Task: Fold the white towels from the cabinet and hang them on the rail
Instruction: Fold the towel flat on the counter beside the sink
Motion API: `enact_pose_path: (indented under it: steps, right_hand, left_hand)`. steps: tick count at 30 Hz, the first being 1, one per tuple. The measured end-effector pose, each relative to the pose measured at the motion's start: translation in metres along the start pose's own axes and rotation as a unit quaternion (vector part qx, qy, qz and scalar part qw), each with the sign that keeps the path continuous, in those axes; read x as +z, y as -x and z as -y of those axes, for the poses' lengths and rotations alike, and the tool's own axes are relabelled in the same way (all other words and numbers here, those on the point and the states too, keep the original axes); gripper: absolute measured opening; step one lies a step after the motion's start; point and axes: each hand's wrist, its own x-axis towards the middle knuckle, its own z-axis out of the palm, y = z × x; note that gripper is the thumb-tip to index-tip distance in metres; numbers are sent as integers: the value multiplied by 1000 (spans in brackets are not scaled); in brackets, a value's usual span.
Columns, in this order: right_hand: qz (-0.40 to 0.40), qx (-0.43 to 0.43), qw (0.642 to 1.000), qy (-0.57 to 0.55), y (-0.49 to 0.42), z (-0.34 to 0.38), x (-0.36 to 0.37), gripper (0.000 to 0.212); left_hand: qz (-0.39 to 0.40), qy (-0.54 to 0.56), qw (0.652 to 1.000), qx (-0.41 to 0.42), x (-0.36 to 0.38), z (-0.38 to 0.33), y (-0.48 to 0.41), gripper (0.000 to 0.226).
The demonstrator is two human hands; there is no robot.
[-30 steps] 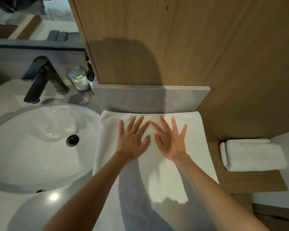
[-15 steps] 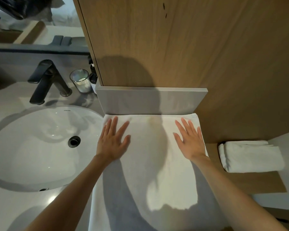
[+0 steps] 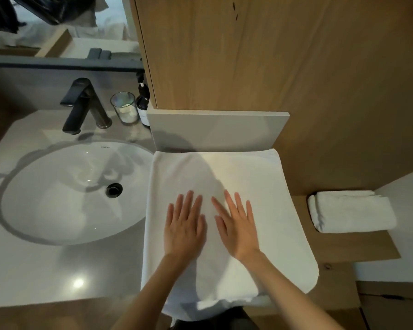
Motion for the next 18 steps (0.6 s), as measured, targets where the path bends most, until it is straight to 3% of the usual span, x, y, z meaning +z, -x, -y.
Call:
enact_pose_path:
  steps: [3, 12, 18]
  right_hand:
    - [23, -27, 999, 21, 29, -33, -5, 50]
    - [6, 175, 984, -42, 83, -79, -15, 56]
    - [8, 216, 974, -66, 125, -69, -11, 64]
  left_hand:
    - [11, 10, 1000, 6, -11, 23, 12, 52]
    - [21, 21, 999, 33, -25, 66, 40, 58]
    - [-14, 56, 998, 20, -26, 71, 69, 68]
